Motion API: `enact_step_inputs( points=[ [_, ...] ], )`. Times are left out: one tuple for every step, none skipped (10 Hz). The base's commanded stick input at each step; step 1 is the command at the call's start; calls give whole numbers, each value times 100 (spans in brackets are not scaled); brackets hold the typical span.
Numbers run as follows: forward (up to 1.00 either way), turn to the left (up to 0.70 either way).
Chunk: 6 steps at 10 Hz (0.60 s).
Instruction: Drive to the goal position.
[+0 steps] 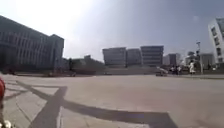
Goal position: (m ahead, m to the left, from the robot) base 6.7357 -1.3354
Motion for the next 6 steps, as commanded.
enact_step_inputs(
  points=[
    [100, 0],
    [100, 0],
    [100, 0],
    [100, 0],
    [100, 0],
    [100, 0]
  ],
)
